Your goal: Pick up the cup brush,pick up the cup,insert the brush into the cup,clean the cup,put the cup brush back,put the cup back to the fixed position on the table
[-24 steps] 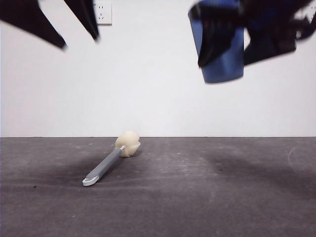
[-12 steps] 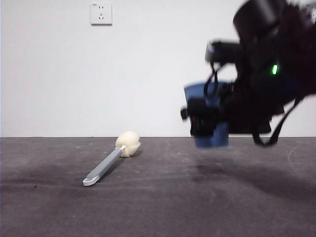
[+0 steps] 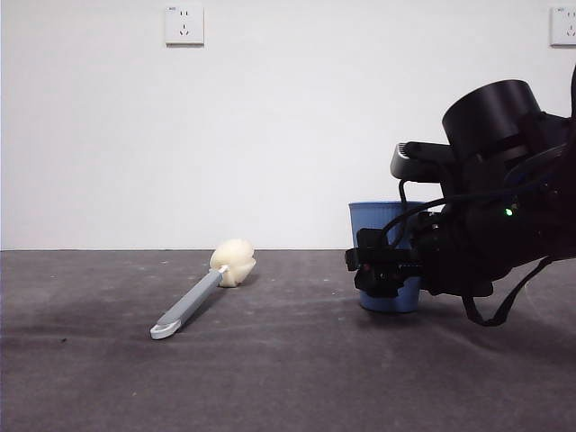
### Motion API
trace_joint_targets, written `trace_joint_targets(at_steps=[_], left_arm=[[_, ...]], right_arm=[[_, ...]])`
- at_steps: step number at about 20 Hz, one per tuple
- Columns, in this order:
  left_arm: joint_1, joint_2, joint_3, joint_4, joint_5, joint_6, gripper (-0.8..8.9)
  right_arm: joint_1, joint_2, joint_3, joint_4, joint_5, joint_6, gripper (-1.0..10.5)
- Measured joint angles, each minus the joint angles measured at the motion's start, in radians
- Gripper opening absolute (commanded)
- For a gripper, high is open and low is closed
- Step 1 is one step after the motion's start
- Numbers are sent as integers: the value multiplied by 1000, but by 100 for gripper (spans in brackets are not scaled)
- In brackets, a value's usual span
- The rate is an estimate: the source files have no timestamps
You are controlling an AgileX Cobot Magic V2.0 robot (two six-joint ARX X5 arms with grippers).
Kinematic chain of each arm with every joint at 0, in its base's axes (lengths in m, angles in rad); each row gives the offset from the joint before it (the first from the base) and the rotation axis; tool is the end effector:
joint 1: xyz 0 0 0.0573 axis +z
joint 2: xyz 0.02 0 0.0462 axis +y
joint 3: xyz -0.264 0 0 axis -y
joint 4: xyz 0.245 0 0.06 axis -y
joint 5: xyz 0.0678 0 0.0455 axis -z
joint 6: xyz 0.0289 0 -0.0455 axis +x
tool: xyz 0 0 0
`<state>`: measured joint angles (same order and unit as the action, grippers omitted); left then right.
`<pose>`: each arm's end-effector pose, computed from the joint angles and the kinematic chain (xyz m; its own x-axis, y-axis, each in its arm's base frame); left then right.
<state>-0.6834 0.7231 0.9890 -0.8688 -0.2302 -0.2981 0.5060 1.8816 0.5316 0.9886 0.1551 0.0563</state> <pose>0.0985 -0.0717 0.3461 0.7659 -0.3295 -0.5521 0.3192 0.9403 -0.1182 0.2673 0.1430 0.0949 0.8832 0.3128 -0.3493 -0.3345 0.9424 -0.0019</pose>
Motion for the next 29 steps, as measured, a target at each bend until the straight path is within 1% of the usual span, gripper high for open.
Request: trace_joint_targets(at_steps=[2,3,5,7,8,10,11,13,14,15,20,23,25,28,29], left_arm=[[0,0,0,1,0,0,323],[0,0,0,1,0,0,323],[0,0,0,1,0,0,323],[0,0,0,1,-1,0,323],[0,0,0,1,-1,0,323],[0,0,0,1,-2,0,323],[0,0,0,1,-2,0,323],[0,0,0,1,-2,0,323],[0,0,0,1,-2,0,323],[0,0,0,1,-2,0,323],[0,0,0,1,-3,0,323],[0,0,0,1,-3,0,323],[0,0,0,1,-3,0,323],[0,0,0,1,-2,0,323],[0,0,0,0,-2,0,323]], right_arm=[[-3,0,0,-10,-15,0,-16],[-3,0,1,-19,-28,-1,12],[-2,-7,5,-47,-40,-1,177],[-2,-10,7,-55,-40,-1,295],[-2,-10,7,-60,-40,-1,326],[-2,-14,10,-74,-40,-1,326],[-2,-15,11,-81,-40,-1,346],[-1,-18,15,-97,-40,-4,482],[0,-18,16,-151,-45,0,523],[3,-13,6,-137,-47,-5,541],[6,-38,10,-178,-51,16,540],[16,-111,10,-312,-50,47,539],[26,-190,8,-457,-48,72,539],[51,-350,3,-740,-53,139,539],[57,-423,3,-849,-74,159,539]])
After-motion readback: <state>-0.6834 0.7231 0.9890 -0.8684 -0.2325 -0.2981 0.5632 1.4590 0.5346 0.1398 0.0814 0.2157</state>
